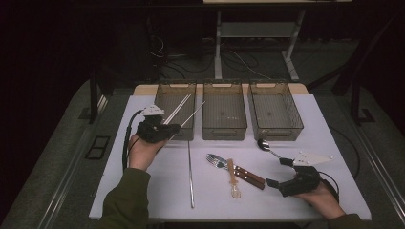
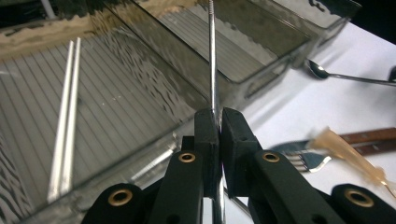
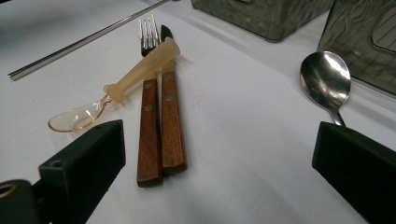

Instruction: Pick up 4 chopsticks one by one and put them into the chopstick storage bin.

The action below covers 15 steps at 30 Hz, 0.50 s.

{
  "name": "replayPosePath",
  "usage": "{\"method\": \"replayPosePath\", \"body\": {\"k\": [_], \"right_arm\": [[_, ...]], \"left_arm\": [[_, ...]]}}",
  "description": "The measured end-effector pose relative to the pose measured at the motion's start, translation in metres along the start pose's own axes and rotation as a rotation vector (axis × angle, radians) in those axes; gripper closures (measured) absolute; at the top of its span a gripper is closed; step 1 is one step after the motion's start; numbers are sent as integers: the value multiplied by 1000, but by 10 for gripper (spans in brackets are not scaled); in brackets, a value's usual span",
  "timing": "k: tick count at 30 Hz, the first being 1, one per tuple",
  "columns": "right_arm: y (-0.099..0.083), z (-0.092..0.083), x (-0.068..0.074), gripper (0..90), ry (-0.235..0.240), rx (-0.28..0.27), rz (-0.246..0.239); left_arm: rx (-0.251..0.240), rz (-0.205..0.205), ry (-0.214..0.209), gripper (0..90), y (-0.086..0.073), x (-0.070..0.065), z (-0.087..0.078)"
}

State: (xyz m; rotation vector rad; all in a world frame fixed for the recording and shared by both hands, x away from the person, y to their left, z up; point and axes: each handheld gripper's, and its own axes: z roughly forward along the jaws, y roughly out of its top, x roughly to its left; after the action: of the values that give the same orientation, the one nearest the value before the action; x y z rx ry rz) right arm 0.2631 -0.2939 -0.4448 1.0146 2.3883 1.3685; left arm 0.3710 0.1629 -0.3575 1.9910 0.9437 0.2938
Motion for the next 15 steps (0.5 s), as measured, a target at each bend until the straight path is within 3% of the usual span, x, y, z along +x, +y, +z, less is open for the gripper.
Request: {"method": "replayPosePath", "body": {"k": [15], "right_arm": [[0, 0, 1, 25, 5, -4, -1]], "left_arm": [[9, -17, 63, 850, 42, 28, 24]]}}
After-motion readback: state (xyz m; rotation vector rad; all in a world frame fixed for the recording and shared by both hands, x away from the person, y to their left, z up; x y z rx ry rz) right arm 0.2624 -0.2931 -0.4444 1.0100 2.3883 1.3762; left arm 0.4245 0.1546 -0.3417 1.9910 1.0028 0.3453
